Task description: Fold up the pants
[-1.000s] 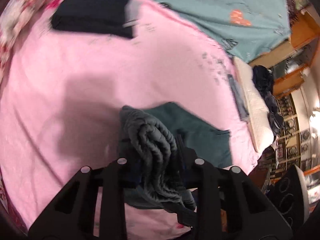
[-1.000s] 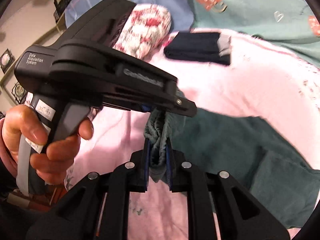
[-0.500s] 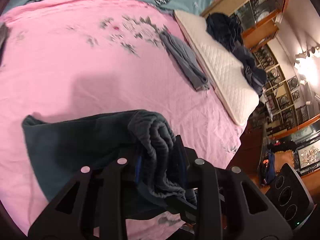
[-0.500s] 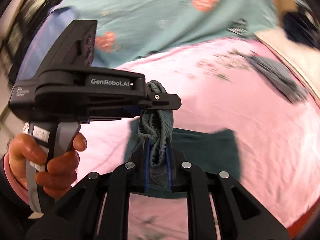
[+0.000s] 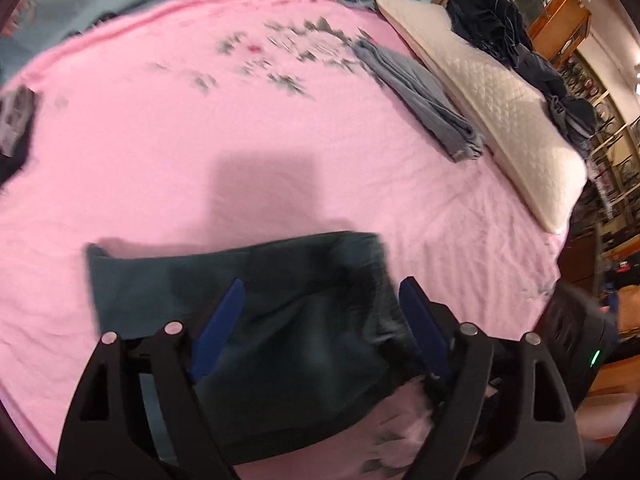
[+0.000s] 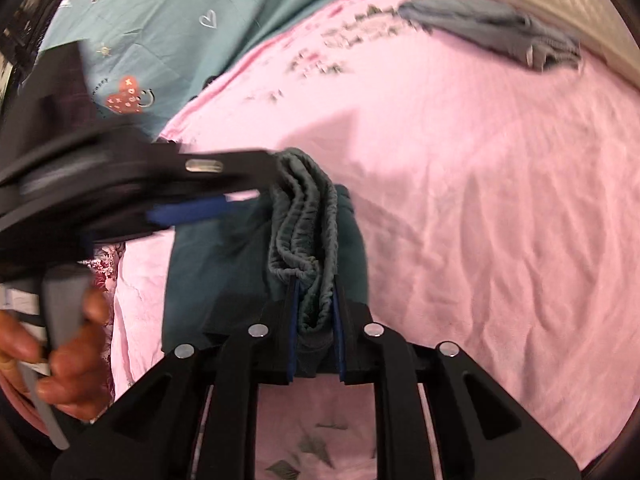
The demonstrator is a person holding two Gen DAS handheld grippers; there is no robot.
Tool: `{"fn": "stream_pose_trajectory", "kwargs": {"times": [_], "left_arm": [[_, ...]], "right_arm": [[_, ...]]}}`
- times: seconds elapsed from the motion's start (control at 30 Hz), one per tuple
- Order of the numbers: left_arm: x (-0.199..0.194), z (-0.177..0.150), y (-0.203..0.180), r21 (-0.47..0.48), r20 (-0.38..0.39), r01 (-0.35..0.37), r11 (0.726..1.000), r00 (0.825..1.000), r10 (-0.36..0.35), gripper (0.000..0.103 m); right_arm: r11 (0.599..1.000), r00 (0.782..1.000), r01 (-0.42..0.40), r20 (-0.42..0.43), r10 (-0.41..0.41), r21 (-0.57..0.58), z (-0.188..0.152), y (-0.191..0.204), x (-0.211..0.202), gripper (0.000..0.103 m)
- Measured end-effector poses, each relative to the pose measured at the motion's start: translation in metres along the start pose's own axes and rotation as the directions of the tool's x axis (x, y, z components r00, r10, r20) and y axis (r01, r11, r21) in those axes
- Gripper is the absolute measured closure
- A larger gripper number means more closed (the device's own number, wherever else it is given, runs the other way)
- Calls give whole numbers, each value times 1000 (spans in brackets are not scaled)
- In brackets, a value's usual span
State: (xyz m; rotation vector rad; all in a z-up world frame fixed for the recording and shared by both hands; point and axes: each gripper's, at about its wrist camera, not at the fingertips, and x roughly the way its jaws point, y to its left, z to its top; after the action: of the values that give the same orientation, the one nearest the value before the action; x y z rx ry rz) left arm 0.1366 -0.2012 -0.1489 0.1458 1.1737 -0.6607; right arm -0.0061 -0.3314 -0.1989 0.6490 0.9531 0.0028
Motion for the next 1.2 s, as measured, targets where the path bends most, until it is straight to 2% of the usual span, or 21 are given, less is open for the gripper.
{"fn": "stream_pose_trajectory", "kwargs": {"times": [0.03,0.1,0.23,0.33,0.4,0.47,0.53,0.57,0.63,0.73,0.83,0.93,1.0,1.03,1.07,1.1,1.17,1.2], "left_arm": [[-5,-3,5,11,12,-36,999,999,36,20],[-13,-20,22,41,35,-132,990,991,131,20],[-10,-51,46,52,19,-207,977,978,207,21],[-5,-71,53,80,15,-227,971,974,226,24],[1,-80,55,106,6,-245,964,969,245,26],[9,-92,59,136,-2,-291,947,956,294,25],[9,-99,72,98,13,-270,958,963,270,23],[8,-101,81,64,3,-255,965,967,255,23],[-1,-104,96,4,-4,-237,971,971,237,23],[-17,-109,107,-18,17,-258,966,966,258,23],[-24,-111,109,-7,31,-271,963,962,271,23],[-28,-108,112,-17,40,-279,960,959,279,23],[-29,-108,113,-25,43,-274,961,961,275,23],[-30,-108,113,-23,45,-276,961,960,277,23],[-31,-107,112,-18,49,-279,960,959,280,23],[-32,-108,112,-15,52,-279,960,959,279,23],[-33,-109,114,-19,54,-266,964,962,267,23],[-33,-109,114,-19,55,-262,965,963,263,23]], "right_arm": [[1000,1000,12,-9,-12,5,1,-5,0,74],[999,999,33,-6,-33,11,3,-10,-8,65],[996,994,83,67,-81,-32,14,-7,-35,65],[987,993,60,105,-44,-148,24,20,-43,65],[977,994,38,109,-16,-209,31,37,-36,69],[965,998,18,62,-2,-261,36,52,-17,73],[964,1000,-13,-25,7,-265,35,54,4,73],[968,997,2,-77,-22,-252,30,49,18,73],[976,987,78,-124,-105,-204,22,28,38,82],[985,989,69,-120,-88,-159,27,30,31,81],[963,997,48,-44,-62,-264,38,69,15,76],[940,996,67,-34,-83,-333,46,88,37,74],[943,986,131,-57,-155,-305,50,76,66,73],[952,982,138,-86,-168,-274,52,62,82,73],[961,989,115,-62,-135,-251,55,54,82,73],[966,989,106,-74,-127,-237,58,51,85,73],[971,982,115,-123,-143,-210,68,60,81,71],[970,982,116,-120,-143,-213,71,65,76,71]]}}
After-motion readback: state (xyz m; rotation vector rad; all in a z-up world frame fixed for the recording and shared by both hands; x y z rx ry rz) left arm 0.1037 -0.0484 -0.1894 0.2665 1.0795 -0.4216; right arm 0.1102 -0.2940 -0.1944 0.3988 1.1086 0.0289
